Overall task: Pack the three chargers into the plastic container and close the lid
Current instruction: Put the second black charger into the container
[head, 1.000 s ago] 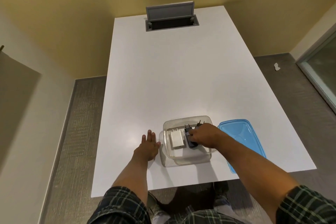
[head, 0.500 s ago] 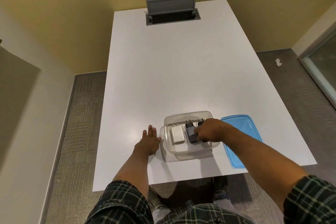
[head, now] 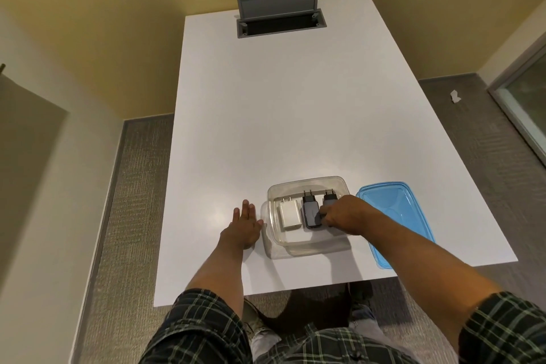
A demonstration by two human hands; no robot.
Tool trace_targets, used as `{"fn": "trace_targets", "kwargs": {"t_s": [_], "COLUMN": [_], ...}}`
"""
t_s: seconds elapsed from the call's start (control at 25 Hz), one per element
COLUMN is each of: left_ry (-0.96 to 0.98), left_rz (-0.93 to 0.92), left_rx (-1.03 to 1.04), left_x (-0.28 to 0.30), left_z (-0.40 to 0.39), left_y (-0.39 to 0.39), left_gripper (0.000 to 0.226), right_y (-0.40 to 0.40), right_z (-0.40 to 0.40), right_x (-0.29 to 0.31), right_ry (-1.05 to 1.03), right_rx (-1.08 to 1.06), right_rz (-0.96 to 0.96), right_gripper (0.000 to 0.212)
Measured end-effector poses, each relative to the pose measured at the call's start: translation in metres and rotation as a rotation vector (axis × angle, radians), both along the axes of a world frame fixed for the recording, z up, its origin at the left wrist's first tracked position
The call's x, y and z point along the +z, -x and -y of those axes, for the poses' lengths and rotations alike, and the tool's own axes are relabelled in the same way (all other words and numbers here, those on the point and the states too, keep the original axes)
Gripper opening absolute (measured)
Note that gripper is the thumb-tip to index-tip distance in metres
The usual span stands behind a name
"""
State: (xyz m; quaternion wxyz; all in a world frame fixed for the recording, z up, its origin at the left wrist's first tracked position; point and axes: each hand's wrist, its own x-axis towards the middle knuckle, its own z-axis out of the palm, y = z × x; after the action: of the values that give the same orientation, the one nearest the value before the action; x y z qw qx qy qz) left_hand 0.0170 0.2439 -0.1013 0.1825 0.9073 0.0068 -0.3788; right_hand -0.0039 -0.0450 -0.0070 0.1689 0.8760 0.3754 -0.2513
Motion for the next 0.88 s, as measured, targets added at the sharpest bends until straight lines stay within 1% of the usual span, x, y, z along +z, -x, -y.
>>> {"fn": "trace_targets", "kwargs": {"t_s": [0.12,0.16,0.2,0.28,0.32,0.4,0.44,0.52,0.64,0.76,0.8,0.88], "left_ry": [-0.035,-0.052,-0.047,-0.053,-0.066,-0.082,-0.066,-0.046,-0.029,-0.116,-0.147,-0.175], "left_rz": [-0.072,-0.082,-0.105,-0.101,-0.088,-0.065,-0.044,0.002,0.016,0.058,0.125,0.323], "left_rx": [-0.010,-0.044,-0.033,-0.022,-0.058,-0.100,-0.086,-0.019,-0.002,-0.097,-0.124,-0.111], "left_x": [0.002,-0.001,-0.001,0.000,-0.001,-0.001,0.000,0.004,0.015,0.031,0.038,0.052], "left_z": [-0.003,-0.005,-0.006,-0.006,-0.006,-0.005,-0.003,0.001,0.006,0.001,-0.001,-0.002], "left_y": [-0.002,-0.002,-0.003,-0.003,-0.003,-0.002,-0.002,0.000,-0.001,-0.008,-0.010,-0.009], "left_gripper": [0.071,0.072,0.071,0.066,0.066,0.066,0.066,0.065,0.063,0.057,0.052,0.039], "right_y": [-0.004,-0.003,-0.004,-0.005,-0.004,-0.001,0.000,-0.001,-0.001,0.000,0.001,0.001], "right_z": [0.007,0.007,0.007,0.005,0.004,0.002,0.001,0.000,-0.002,0.001,0.002,0.006], "right_x": [-0.003,0.002,0.001,0.002,0.000,-0.006,-0.010,-0.015,-0.019,-0.022,-0.021,-0.018], "right_ry": [-0.037,-0.022,-0.040,-0.081,-0.107,-0.172,-0.187,-0.184,-0.191,-0.218,-0.232,-0.288], "right_rx": [-0.044,-0.053,-0.061,-0.152,-0.208,-0.379,-0.456,-0.520,-0.510,-0.486,-0.462,-0.370], "right_rz": [-0.016,-0.020,0.000,-0.007,0.000,0.040,0.054,0.029,-0.038,-0.002,0.029,0.134], "right_gripper": [0.037,0.035,0.034,0.036,0.040,0.056,0.062,0.067,0.070,0.066,0.060,0.045]}}
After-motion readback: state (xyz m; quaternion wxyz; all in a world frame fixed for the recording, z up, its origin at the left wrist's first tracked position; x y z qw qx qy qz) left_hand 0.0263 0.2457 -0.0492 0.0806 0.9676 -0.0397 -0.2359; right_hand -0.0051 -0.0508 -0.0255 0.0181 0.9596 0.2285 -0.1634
